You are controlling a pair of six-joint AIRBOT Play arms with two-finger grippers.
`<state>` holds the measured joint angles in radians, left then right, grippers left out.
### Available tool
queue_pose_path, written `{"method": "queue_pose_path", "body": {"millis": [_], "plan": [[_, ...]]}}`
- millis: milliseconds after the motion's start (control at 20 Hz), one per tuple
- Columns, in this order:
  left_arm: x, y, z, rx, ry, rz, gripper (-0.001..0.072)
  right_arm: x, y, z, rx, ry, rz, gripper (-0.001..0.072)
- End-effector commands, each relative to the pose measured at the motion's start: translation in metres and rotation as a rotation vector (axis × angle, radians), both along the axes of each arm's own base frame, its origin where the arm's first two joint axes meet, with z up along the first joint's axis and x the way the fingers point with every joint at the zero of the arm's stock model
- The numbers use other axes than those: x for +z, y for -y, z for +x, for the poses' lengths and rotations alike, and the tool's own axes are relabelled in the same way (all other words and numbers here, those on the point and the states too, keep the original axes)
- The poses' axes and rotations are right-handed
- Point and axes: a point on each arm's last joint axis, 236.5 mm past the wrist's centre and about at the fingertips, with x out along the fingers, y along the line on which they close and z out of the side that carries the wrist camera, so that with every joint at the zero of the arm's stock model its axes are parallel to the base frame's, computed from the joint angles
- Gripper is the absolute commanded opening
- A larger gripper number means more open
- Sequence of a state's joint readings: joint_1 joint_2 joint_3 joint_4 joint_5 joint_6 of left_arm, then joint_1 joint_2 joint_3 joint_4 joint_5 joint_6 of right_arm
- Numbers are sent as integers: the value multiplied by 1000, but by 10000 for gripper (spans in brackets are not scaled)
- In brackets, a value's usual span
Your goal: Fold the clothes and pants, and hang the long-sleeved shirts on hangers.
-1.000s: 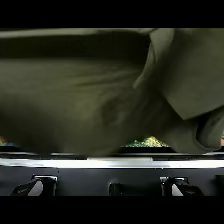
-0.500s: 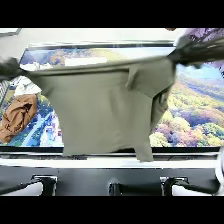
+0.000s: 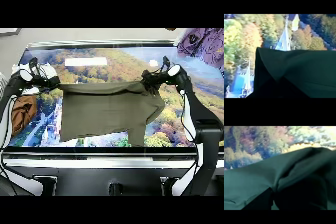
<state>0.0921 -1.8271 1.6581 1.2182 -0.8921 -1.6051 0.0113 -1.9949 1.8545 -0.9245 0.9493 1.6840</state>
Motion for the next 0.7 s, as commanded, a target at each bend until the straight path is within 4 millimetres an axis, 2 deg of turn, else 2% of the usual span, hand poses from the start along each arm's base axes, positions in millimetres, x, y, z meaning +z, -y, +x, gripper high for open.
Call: {"method": "queue_pose_path", "body": {"millis": [0, 50, 100, 200, 350, 400, 500, 550, 650], "plan": [[-14, 15, 4, 29, -22, -78, 209, -14, -5, -1, 11, -25, 19, 154], [-9, 16, 1, 46, -36, -116, 410, -6, -2, -7, 34, -31, 18, 217], [0, 15, -4, 48, -51, -153, 613, 7, 4, -14, 70, -28, 10, 313], [24, 0, -18, 45, -79, -179, 634, 40, 28, -37, 165, -9, -34, 323], [69, -41, -56, 55, -98, -157, 635, 83, 92, -83, 242, -14, -170, 327], [78, -55, -73, 76, -109, -141, 634, 90, 112, -100, 248, -28, -196, 370], [83, -77, -112, 135, -126, -133, 635, 90, 142, -137, 182, -82, -148, 383], [75, -84, -135, 176, -142, -142, 635, 80, 148, -161, 157, -126, -108, 383], [53, -87, -182, 245, -187, -163, 634, 52, 139, -206, 126, -200, 2, 384]]}}
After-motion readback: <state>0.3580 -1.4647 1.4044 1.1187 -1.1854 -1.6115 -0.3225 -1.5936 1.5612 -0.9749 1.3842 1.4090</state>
